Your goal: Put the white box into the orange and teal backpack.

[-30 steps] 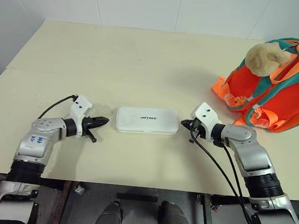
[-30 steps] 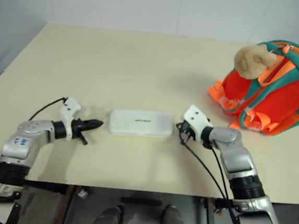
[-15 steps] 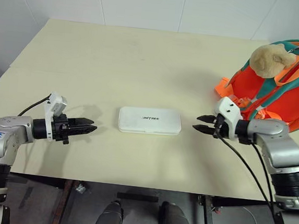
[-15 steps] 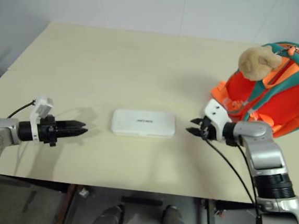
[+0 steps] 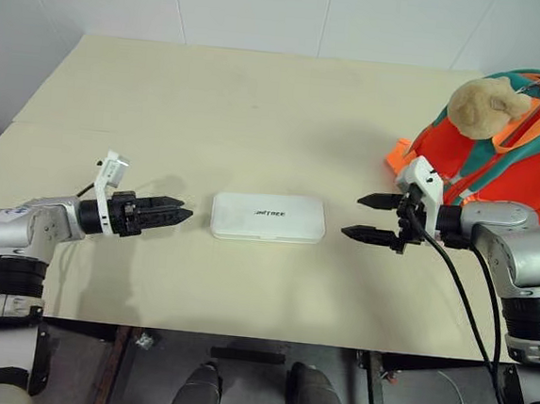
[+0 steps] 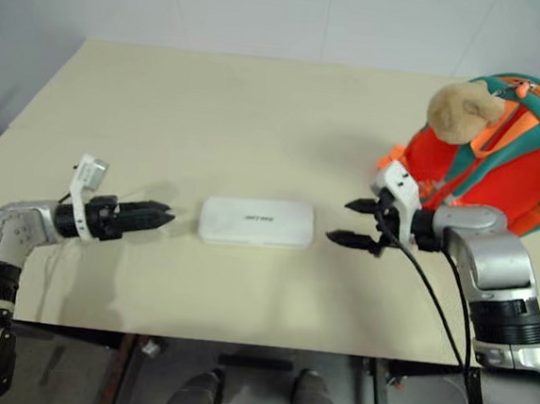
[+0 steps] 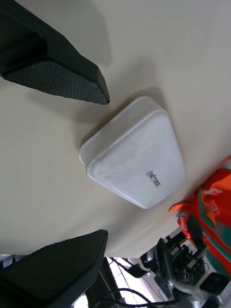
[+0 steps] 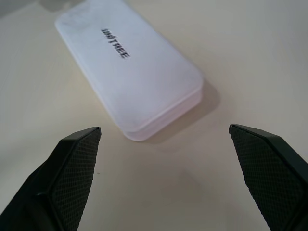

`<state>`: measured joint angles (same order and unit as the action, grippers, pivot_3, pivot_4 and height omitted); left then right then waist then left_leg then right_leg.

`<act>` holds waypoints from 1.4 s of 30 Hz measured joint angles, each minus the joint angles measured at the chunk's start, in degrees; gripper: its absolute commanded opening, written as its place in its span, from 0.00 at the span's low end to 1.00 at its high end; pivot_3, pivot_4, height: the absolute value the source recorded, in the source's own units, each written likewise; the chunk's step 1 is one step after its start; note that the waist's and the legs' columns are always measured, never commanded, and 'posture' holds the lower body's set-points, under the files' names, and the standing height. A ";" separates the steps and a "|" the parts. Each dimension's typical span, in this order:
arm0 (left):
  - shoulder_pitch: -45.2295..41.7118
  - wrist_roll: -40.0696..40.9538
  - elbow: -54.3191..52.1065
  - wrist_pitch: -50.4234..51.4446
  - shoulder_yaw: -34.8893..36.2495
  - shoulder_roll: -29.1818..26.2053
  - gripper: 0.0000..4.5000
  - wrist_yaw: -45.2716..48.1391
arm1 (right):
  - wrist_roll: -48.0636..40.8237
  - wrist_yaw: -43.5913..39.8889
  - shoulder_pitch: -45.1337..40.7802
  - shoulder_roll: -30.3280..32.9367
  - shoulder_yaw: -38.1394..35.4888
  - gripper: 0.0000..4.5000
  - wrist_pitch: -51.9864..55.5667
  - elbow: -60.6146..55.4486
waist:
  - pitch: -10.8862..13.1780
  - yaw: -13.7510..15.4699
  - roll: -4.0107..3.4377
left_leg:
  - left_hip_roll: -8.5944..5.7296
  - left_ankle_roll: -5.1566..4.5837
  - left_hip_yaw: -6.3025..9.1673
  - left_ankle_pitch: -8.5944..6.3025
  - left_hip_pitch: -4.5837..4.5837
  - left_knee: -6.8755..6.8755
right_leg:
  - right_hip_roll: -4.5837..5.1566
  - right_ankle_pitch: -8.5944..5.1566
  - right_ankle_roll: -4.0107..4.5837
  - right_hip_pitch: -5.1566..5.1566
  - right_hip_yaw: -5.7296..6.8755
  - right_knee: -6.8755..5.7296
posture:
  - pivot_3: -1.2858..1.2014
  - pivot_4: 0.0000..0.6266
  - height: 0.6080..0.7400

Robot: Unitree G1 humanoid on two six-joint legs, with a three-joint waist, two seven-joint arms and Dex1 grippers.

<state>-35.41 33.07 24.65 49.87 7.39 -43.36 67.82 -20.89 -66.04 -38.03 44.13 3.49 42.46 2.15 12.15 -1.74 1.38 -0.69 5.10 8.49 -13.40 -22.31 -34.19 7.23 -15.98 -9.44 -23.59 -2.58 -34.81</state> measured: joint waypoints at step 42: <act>-10.77 -5.35 18.07 -4.38 0.60 16.72 0.99 -8.58 | 3.27 7.09 -5.91 -10.07 7.29 1.00 5.17 8.56 | -0.04 0.31 -0.06 | -0.10 -0.02 0.01 0.07 0.04 -0.78 | 0.03 0.35 -0.20 0.34 -0.03 -0.17 | 0.52 0.24 1.00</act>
<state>-46.18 27.72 42.72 45.49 8.00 -26.65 59.24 -17.62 -58.95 -43.94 34.06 10.79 47.62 10.70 12.11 -1.43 1.31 -0.79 5.08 8.50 -13.33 -22.27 -34.97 7.26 -15.63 -9.64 -23.25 -2.60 -34.97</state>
